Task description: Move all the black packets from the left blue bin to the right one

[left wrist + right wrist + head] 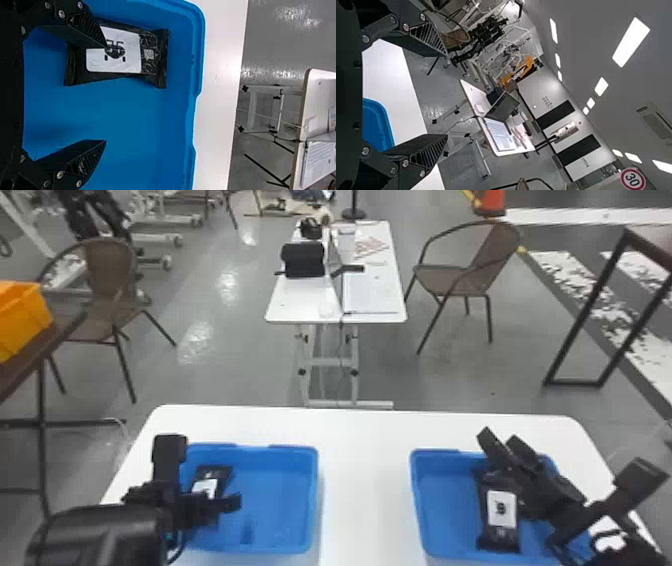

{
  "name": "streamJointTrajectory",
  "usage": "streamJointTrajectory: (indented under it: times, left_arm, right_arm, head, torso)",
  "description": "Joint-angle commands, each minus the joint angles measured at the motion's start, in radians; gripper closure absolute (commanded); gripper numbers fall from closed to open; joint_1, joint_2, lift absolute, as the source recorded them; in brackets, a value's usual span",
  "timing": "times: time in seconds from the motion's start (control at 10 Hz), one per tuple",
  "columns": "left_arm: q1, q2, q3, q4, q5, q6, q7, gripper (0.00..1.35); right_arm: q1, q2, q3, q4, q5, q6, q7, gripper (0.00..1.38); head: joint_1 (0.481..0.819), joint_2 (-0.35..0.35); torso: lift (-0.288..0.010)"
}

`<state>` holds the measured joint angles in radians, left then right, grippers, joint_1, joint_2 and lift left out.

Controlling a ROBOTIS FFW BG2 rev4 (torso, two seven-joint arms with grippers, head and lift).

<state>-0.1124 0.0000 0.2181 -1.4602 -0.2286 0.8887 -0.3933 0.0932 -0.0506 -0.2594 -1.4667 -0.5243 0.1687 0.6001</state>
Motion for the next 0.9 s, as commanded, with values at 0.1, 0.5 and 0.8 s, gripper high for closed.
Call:
streamJointTrajectory:
  times: [0.1,0.5,0.8]
  left_arm:
    - [0.0,-0.003,0.01,0.006,-0.04,0.01,0.054,0.19]
    - [-0.026,-0.003,-0.003,0.095,-0.024,-0.036,0.171,0.19]
    - [-0.053,-0.003,-0.003,0.155,-0.021,-0.047,0.272,0.24]
  right_arm:
    - [-0.001,0.0,0.005,0.011,-0.013,0.002,0.012,0.33]
    - [-0.003,0.0,0.009,0.025,-0.029,0.005,0.035,0.33]
    - [-0.001,-0.002,0.009,0.034,-0.046,0.011,0.05,0.33]
  head:
    - [0.695,0.043]
    - [0.695,0.086]
    - [0.695,0.094]
  torso:
    - [0.0]
    - [0.0]
    - [0.0]
